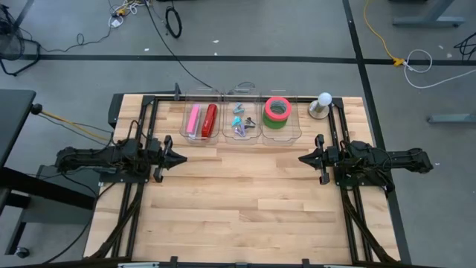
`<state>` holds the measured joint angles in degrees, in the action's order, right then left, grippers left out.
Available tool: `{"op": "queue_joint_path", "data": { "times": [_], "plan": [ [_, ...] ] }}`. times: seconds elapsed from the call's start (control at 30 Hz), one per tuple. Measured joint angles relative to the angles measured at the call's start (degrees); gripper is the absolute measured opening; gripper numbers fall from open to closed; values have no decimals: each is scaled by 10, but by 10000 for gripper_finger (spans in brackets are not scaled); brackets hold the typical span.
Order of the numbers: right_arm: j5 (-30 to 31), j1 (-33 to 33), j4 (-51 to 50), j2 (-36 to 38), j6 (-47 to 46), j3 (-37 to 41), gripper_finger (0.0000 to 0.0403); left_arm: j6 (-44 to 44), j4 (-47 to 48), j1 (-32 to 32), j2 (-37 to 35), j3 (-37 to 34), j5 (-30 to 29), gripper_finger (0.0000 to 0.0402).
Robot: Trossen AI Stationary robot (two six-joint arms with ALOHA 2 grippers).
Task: Pick and place Stapler, Stapler remover, tape
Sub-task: Return to Home Position
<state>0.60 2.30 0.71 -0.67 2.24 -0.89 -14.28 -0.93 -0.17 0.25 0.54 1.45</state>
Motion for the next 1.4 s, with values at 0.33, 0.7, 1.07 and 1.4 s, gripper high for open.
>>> {"op": "queue_joint_path", "data": {
  "times": [0.33, 0.7, 1.07, 1.4],
  "plan": [
    [0, 0, 0, 0, 0, 0, 18, 0, -13, 0, 1, -1, 5, 29],
    [0, 0, 0, 0, 0, 0, 18, 0, -17, 0, 1, -1, 2, 30],
    [0, 0, 0, 0, 0, 0, 18, 0, -19, 0, 1, -1, 1, 30],
    [0, 0, 0, 0, 0, 0, 18, 0, -19, 0, 1, -1, 1, 30]
  ]
}}
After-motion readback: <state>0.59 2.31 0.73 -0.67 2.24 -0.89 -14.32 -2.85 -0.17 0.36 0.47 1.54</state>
